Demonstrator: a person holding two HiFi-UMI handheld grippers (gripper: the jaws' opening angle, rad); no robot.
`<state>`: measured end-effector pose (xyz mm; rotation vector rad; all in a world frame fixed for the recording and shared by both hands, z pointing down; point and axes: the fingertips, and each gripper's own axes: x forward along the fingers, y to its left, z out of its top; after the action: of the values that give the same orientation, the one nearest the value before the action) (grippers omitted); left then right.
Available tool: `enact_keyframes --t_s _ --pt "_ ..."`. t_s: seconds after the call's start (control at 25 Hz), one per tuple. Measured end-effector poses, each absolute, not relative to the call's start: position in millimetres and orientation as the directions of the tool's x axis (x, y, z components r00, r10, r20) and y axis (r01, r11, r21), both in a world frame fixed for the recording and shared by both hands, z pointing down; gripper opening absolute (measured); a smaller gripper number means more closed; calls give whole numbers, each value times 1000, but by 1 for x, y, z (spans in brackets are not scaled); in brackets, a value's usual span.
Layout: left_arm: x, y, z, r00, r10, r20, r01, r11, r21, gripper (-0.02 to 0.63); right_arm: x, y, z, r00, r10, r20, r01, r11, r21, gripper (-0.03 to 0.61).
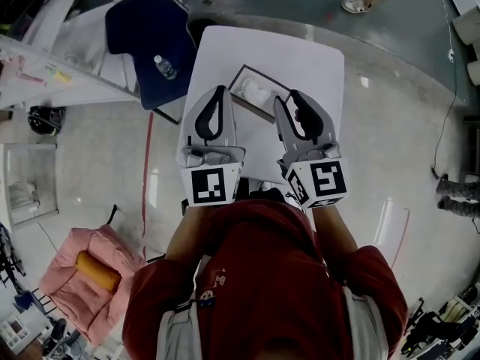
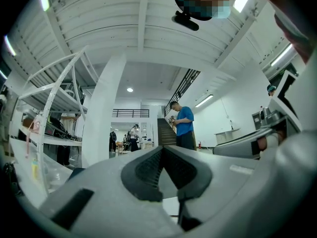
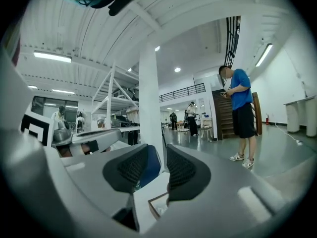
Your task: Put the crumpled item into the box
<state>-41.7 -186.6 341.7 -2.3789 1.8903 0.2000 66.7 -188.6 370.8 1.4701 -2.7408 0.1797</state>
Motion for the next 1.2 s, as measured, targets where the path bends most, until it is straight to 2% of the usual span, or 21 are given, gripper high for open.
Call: enact_keyframes --t_s 0.44,0.88,1.04,1.2 --pt "-27 -182 326 238 -957 -165 -971 -241 1 3 83 -180 330 -450 -891 -68 -893 451 2 123" --pt "-25 -193 328 241 -958 -158 -969 -246 11 3 83 -193 338 -457 -888 -41 -889 458 -3 83" --pt "-24 -197 329 244 -958 -153 -968 -249 13 3 83 -197 340 -467 -884 -27 -884 467 4 34" --pt "-20 -199 329 246 -957 -153 -968 -251 14 3 85 -199 342 -471 -882 -22 -882 471 13 14"
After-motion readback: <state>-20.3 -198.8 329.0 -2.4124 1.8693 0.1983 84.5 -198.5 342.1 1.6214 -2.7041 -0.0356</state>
